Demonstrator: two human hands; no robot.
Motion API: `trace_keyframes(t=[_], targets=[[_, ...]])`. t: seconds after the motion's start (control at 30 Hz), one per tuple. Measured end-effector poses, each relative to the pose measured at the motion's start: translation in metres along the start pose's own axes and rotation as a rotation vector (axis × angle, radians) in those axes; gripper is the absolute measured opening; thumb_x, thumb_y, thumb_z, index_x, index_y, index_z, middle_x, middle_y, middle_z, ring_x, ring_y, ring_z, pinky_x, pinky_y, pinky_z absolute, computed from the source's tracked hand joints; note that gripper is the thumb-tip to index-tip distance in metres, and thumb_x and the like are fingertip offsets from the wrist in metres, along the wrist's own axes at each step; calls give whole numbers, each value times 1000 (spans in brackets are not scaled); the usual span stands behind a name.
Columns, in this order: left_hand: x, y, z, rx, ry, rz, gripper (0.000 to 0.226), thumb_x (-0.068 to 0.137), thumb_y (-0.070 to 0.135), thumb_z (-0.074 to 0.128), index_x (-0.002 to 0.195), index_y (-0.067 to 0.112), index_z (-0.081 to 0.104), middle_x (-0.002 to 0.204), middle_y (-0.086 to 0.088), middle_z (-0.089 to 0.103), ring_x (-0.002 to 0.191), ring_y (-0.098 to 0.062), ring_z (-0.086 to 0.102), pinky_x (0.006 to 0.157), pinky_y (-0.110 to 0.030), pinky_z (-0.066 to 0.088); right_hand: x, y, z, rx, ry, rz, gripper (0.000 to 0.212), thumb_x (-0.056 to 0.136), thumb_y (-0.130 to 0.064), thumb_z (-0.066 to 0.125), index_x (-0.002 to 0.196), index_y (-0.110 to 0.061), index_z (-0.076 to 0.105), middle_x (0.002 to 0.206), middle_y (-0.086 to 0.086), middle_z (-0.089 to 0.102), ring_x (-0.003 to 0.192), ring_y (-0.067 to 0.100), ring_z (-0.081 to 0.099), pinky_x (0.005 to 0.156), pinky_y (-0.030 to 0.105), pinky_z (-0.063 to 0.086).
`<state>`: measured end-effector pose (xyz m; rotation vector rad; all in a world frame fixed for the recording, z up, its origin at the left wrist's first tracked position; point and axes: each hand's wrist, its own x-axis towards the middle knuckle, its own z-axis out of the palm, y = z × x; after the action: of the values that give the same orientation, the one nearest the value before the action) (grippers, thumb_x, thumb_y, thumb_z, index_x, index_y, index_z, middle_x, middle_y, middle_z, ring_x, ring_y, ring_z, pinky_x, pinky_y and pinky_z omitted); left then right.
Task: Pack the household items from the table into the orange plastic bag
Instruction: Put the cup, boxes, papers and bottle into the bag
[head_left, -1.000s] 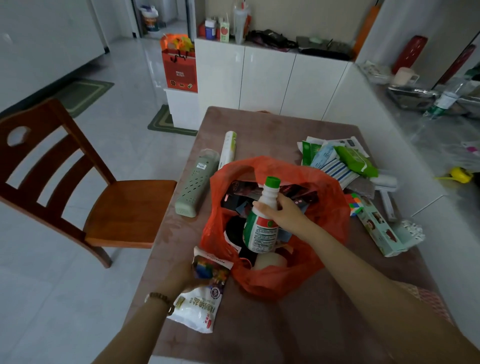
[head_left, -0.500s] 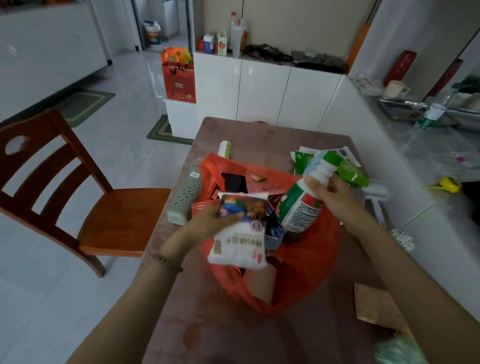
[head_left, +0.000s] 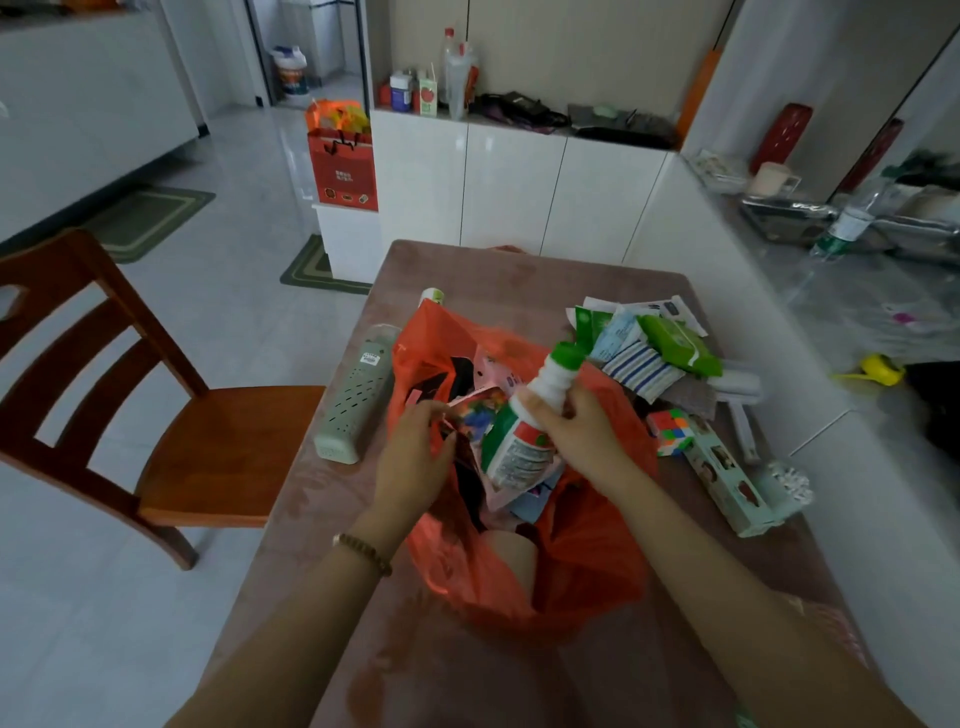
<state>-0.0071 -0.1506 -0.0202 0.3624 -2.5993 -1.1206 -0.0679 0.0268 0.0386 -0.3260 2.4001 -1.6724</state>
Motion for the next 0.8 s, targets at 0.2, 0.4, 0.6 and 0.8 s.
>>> trace_keyframes(t=[0.2,0.4,0.6,0.8], targets=[[8,-32,-3,706,-243,0,65,85,57,51,133,13,44,135,-8,54,132,-27,42,115,-39,24,5,38,31,-61,-28,141,45,79,-48,66,114,-19,59,111,1,68,102,18,64,91,38,51],[-7,-27,-40,83,-32,-80,32,90,37,57,65,17,57,59,-2,57,60,-24,54,66,-33,44,12,42,24,-131,-228,202,38,79,-52,64,104,-24,64,109,0,69,101,17,65,93,38,51],[-27,-6,-55,-536,85,-115,29,95,31,49,99,3,58,90,-28,60,75,-36,61,70,-55,54,14,56,51,-228,-196,324,60,80,-63,55,111,-12,63,107,8,68,99,24,63,91,39,51],[-32,-1,-33,-197,8,-40,69,74,33,76,130,17,41,116,13,48,103,-3,50,82,-11,43,11,58,45,-268,-196,397,64,72,-67,60,97,-7,63,91,5,63,85,20,60,61,25,42]])
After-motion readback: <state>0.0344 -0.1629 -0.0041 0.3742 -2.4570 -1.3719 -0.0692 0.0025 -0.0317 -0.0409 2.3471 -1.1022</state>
